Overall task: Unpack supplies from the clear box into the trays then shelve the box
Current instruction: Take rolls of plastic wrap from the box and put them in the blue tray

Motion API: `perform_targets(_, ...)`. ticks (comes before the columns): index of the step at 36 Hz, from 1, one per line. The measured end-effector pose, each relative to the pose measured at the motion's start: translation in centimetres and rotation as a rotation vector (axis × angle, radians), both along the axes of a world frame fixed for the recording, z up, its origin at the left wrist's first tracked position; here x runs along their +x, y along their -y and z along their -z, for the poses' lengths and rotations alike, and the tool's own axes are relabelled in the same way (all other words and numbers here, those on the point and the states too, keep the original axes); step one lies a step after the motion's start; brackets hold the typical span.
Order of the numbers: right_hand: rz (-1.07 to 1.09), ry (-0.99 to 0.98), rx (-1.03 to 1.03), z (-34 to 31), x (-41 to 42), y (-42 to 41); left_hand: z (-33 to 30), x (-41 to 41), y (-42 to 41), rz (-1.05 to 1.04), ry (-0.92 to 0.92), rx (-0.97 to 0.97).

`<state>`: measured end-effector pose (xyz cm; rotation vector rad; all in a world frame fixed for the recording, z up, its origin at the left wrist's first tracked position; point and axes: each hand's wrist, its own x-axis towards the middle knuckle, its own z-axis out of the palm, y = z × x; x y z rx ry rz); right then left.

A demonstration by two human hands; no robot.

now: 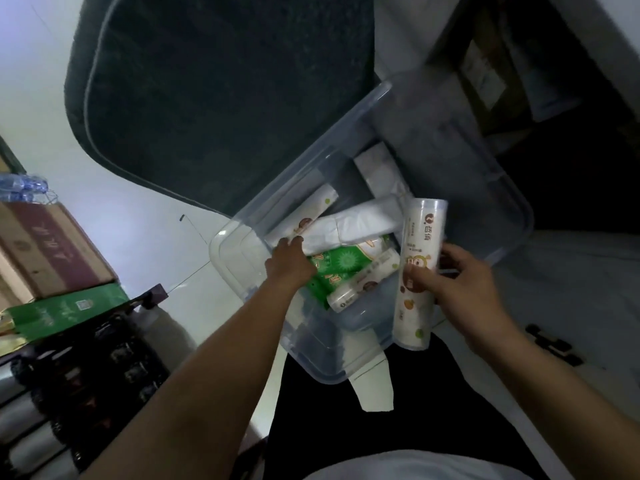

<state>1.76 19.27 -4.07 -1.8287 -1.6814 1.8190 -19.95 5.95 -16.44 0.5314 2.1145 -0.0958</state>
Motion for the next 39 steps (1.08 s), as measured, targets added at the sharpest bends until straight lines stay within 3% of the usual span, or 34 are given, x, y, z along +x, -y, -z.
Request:
perform_targets(3, -0.054, 0.046, 0.044, -0.2, 0.5, 0.2, 1.7, -0.7, -0.5, 0.046, -0.01, -0.075)
perform_targets(11, -0.066, 0.054, 0.087, -0.2, 2.4, 1.0, 5.2, -1.5, -2.2, -0.005, -0.046, -0.061)
perform_targets(19, -0.018, 0.088, 0.046, 0.5, 3.8, 2.0, 6.8, -0.9, -3.7, 0.05, -0.297, -0.095)
perform_targets(24, -0.031, 0.103, 0.048, 0.5, 4.2, 2.4, 7.3, -0.3, -4.0, -0.113, -0.182, 0.001)
perform_targets(31, -0.029, 0.115, 0.058, 0.2, 4.8, 2.5, 8.2, -1.2, -3.8, -0.102, -0.065, 0.029)
perform_targets(39, -0.086, 0.124, 0.105, -3.3, 5.4, 1.3, -1.4, 1.6, -2.5, -0.248, -0.002, 0.279)
